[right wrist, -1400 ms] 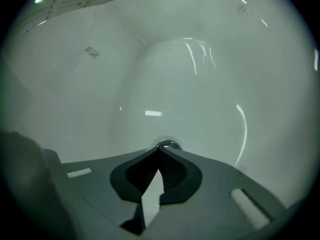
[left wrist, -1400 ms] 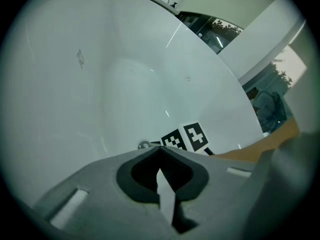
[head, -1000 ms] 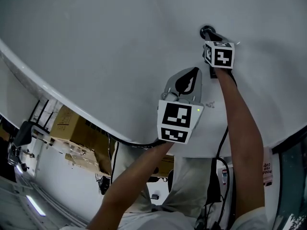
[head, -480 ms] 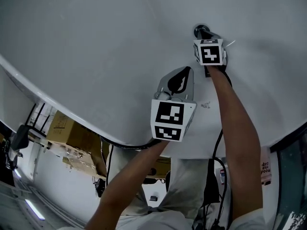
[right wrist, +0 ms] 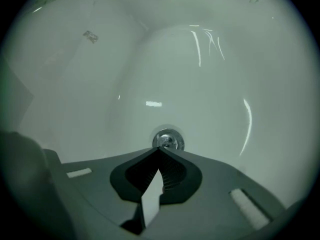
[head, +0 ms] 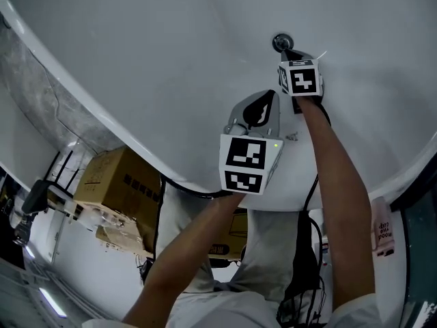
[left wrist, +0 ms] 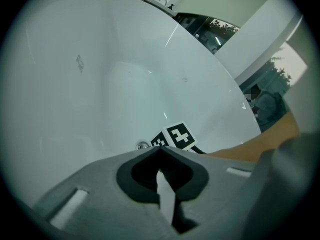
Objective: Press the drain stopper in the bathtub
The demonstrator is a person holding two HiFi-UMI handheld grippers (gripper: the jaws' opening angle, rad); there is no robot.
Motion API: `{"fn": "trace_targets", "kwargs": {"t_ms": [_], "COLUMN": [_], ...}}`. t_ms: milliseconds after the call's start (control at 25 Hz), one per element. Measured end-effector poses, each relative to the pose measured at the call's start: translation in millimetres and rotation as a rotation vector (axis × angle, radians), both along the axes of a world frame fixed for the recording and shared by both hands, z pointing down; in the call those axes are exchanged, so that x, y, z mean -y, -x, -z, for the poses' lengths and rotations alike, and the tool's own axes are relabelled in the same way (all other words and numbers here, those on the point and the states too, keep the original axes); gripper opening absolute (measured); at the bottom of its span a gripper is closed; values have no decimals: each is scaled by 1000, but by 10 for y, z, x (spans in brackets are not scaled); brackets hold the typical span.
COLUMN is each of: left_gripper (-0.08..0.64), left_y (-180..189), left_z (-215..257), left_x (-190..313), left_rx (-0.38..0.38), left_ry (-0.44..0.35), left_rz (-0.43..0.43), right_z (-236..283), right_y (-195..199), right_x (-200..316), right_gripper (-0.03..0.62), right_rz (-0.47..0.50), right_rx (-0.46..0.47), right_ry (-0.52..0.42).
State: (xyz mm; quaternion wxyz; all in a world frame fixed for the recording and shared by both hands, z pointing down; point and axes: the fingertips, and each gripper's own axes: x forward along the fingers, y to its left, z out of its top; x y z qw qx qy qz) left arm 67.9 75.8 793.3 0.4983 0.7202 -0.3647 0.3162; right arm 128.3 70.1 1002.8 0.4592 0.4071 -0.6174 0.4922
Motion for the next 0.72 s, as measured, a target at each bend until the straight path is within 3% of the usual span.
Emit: {"fn": "trace_targets", "kwargs": {"t_ms": [720], "left_gripper": [5], "left_y": [32], "left_z": [991], "left_x": [25], "left_rx": [10], "left_ry": [-86], "left_rz": [-76], "right_z": [1254], "right_y": [-131], "right_x": [160], "right_gripper": [3], "right_rz": [-148], "right_rx": [21], "right_ry": [-98]}}
